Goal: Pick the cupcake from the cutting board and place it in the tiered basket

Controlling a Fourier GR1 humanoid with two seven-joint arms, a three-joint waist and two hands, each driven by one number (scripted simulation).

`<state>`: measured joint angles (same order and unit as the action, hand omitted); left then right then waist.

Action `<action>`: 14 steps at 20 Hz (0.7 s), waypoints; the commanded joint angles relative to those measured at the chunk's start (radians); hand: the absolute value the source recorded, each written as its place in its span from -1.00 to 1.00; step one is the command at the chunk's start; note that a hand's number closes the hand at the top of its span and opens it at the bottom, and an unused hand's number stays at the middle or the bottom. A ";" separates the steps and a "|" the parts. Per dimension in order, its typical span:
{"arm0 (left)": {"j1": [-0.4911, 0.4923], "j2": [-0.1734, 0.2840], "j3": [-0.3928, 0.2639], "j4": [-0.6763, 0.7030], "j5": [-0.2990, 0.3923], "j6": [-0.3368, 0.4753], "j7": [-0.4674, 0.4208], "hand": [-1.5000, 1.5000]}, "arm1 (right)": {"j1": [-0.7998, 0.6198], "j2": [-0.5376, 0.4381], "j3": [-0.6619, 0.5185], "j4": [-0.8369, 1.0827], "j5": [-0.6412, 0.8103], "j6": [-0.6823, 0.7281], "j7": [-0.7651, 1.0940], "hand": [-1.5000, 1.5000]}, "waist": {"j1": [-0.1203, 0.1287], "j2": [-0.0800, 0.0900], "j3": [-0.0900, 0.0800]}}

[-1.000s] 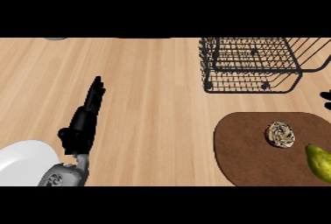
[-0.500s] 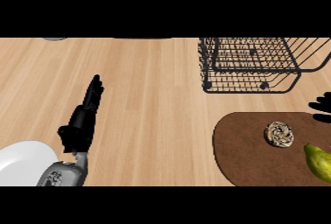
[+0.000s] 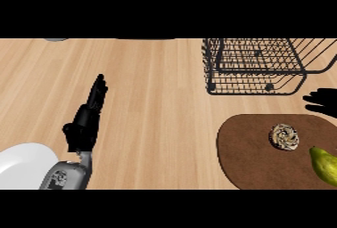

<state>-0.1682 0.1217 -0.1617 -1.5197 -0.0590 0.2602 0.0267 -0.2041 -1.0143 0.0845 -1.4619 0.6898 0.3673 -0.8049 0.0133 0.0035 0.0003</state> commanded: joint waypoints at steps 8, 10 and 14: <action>-0.035 -0.025 0.009 0.008 -0.031 -0.004 0.025 0.00 | -0.137 0.074 0.087 0.158 0.060 0.077 -0.099 -1.00 | -0.004 -0.002 -0.001; 0.065 -0.020 -0.010 -0.072 -0.039 0.003 0.024 0.00 | -0.044 0.042 0.063 0.136 0.038 0.024 -0.156 -1.00 | -0.010 -0.005 0.000; 0.009 -0.005 0.039 -0.006 -0.005 -0.041 0.001 0.00 | -0.084 0.099 0.115 0.209 0.079 -0.014 -0.149 -1.00 | -0.008 -0.002 0.000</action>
<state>-0.1532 0.1108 -0.1433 -1.5308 -0.0766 0.2380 0.0279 -0.2953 -0.9535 0.1790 -1.2889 0.7453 0.3239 -0.8752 0.0081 0.0014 -0.0003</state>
